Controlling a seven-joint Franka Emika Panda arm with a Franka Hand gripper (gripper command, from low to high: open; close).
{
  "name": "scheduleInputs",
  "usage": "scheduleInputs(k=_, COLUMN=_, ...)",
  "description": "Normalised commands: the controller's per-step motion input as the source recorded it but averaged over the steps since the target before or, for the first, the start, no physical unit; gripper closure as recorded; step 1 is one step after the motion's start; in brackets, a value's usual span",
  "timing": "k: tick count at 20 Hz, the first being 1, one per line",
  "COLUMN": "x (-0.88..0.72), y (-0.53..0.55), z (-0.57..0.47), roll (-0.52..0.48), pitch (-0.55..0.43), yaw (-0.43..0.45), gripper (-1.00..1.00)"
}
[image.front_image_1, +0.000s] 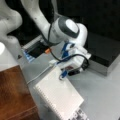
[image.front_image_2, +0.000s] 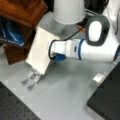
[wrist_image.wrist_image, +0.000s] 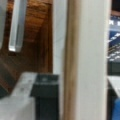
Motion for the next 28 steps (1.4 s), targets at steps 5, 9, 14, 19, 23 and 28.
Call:
scheduleInputs(k=5, x=-0.07, y=0.11, z=-0.14, roll=-0.073, pitch=-0.059, yaw=-0.238, gripper=-1.0)
scheduleInputs(k=9, x=-0.08, y=0.11, z=-0.15, roll=-0.045, pitch=-0.099, yaw=-0.216, gripper=-1.0)
scheduleInputs(k=14, x=-0.09, y=0.12, z=-0.16, roll=-0.057, pitch=-0.125, yaw=-0.19, gripper=-1.0)
scheduleInputs(k=19, x=-0.07, y=0.12, z=-0.15, roll=-0.066, pitch=-0.137, yaw=-0.177, gripper=-1.0)
scheduleInputs(k=23, x=-0.06, y=0.16, z=-0.13, roll=-0.075, pitch=-0.14, yaw=-0.175, gripper=-1.0)
scheduleInputs(k=28, x=-0.1, y=0.22, z=-0.09, roll=-0.051, pitch=-0.153, yaw=-0.233, gripper=-1.0)
